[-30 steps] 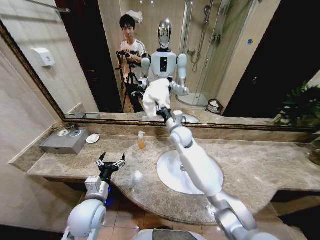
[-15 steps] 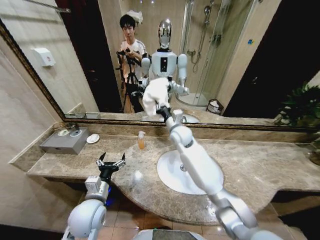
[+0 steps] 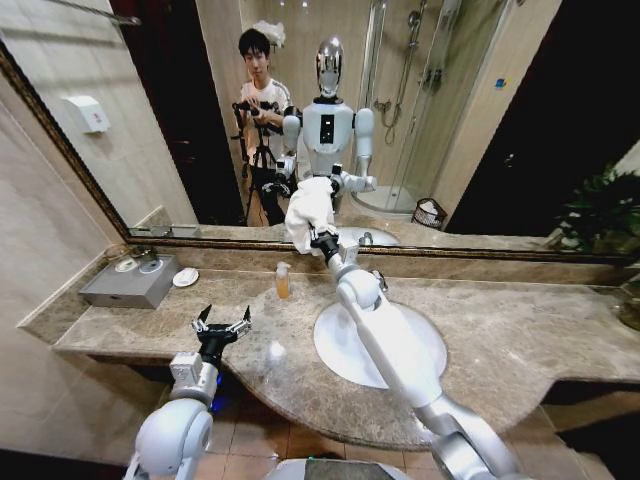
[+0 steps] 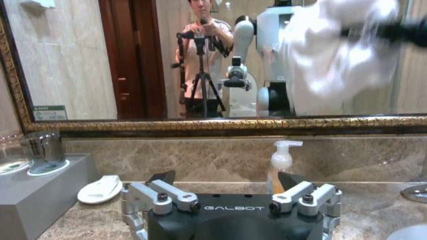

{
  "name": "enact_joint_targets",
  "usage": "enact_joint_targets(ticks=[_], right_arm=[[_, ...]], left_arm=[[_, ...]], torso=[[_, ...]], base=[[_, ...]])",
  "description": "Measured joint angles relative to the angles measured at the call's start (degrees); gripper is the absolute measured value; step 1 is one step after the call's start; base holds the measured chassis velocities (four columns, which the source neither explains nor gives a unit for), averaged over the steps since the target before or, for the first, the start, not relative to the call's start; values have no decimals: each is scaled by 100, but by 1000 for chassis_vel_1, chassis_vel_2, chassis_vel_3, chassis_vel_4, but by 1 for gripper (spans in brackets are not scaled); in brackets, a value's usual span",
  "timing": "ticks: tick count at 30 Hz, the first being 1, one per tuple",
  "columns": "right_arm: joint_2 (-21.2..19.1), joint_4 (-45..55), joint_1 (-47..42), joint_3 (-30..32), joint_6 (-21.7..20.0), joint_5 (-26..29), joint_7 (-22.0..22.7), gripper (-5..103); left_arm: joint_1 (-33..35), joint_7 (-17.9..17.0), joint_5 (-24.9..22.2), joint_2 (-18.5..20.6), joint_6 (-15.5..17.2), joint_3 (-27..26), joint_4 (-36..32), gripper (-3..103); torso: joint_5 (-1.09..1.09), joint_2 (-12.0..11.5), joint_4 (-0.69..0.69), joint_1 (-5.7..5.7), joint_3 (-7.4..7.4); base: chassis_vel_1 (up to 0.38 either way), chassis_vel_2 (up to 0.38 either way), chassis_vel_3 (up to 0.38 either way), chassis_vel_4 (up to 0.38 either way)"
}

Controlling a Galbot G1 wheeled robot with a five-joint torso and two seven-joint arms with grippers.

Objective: Pick up the towel from the sink counter and wipe the mirror surface.

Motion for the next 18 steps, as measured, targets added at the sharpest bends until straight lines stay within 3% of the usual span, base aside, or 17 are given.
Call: enact_joint_targets(ticks=[8, 18], right_arm=[[-238, 354, 460, 239, -220, 484, 192, 10], [-183, 95, -197, 164, -71, 153, -40, 10]], left_arm=[[0, 0, 0, 0, 0, 0, 0, 100], [0, 0, 0, 0, 0, 0, 0, 100]], torso=[[0, 0, -2, 0, 0], [0, 0, 0, 0, 0]], base=[[0, 0, 0, 0], [0, 0, 0, 0]])
